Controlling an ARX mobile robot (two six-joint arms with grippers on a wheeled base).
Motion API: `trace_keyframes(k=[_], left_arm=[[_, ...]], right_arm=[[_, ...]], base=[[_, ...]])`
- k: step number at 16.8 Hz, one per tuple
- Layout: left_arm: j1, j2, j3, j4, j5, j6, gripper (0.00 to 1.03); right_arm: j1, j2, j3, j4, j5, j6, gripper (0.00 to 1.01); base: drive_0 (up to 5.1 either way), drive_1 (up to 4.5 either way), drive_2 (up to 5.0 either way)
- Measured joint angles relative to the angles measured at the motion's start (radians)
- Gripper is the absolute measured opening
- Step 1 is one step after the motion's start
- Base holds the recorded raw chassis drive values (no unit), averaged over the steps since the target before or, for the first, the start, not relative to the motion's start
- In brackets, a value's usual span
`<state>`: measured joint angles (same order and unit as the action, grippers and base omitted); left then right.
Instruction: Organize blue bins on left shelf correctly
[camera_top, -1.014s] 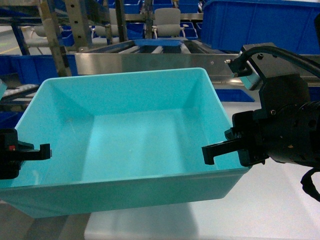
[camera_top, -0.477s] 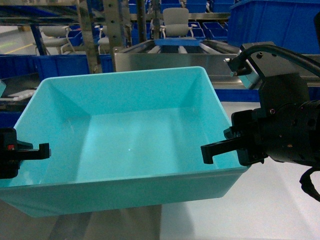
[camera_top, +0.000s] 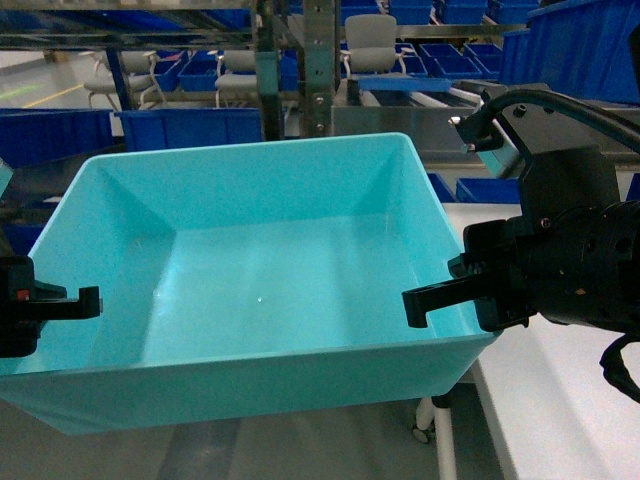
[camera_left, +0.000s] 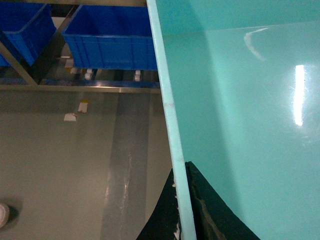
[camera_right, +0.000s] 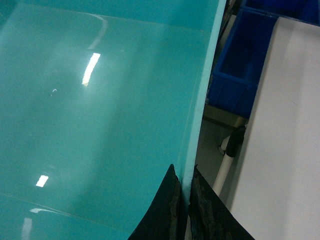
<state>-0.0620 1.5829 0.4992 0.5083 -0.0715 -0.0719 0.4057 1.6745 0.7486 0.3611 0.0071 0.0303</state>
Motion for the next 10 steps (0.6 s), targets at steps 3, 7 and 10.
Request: trace_keyframes(k=[3, 7, 10], left_arm=[[0.000, 0.000, 0.000, -0.001, -0.001, 0.000, 0.02], [0.001, 0.000, 0.000, -0.002, -0.002, 0.000, 0.02], [-0.001, 0.000, 0.000, 0.000, 0.000, 0.000, 0.02]], right_arm=[[0.000, 0.000, 0.000, 0.001, 0.000, 0.000, 0.03], [0.001, 0.000, 0.000, 0.002, 0.000, 0.000, 0.03], [0.000, 0.000, 0.000, -0.001, 0.000, 0.000, 0.03]], base=[[-5.1, 2.39, 2.4], [-5.1, 2.39, 2.4], [-5.0, 2.43, 2.4]])
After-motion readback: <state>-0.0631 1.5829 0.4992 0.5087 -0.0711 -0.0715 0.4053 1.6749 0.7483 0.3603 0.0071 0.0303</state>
